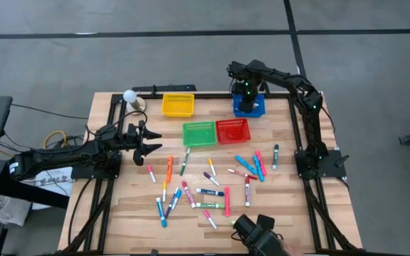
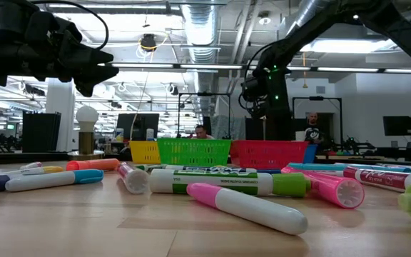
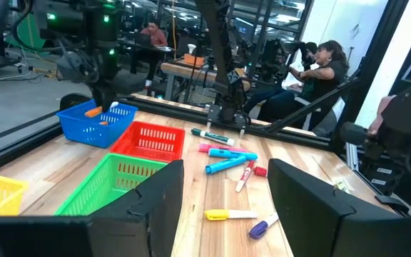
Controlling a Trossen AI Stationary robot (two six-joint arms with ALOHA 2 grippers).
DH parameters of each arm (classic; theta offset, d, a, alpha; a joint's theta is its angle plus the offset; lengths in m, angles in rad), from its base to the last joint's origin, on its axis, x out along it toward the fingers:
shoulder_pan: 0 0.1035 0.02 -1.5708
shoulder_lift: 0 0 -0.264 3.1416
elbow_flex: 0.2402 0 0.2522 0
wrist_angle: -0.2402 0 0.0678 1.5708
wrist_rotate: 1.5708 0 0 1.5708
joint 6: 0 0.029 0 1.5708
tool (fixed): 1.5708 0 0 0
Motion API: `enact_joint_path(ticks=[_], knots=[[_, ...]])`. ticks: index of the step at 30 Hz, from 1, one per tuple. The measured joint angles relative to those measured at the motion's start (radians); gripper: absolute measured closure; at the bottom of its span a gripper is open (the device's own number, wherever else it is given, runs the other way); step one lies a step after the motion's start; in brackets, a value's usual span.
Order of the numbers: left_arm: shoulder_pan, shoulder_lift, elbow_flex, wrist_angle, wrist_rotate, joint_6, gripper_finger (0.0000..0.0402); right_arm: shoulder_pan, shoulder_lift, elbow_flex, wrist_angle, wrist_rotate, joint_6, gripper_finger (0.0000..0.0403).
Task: Pick & Place Markers
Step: Put the small orange highlighter pen into the blue bin
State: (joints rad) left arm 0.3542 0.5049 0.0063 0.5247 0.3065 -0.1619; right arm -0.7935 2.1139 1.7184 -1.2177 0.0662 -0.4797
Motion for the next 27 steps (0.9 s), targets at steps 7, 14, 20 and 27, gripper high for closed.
enact_joint_path(ticks=[7,14,20,27], knots=[[0.0,0.0,0.0,0.0,0.0,0.0,0.0198,0.001,-0.001,-0.054,0.107,-0.041,-0.018,0.0356],[0.0,0.0,0.0,0.0,0.0,0.0,0.0198,-0.001,-0.001,-0.096,0.141,-0.041,-0.026,0.0356],[0.0,0.0,0.0,0.0,0.0,0.0,0.0198,-0.001,-0.001,-0.139,0.19,-0.041,-0.027,0.0356],[0.0,0.0,0.0,0.0,0.0,0.0,0.0198,-0.001,-0.001,-0.139,0.208,-0.041,-0.027,0.0355]])
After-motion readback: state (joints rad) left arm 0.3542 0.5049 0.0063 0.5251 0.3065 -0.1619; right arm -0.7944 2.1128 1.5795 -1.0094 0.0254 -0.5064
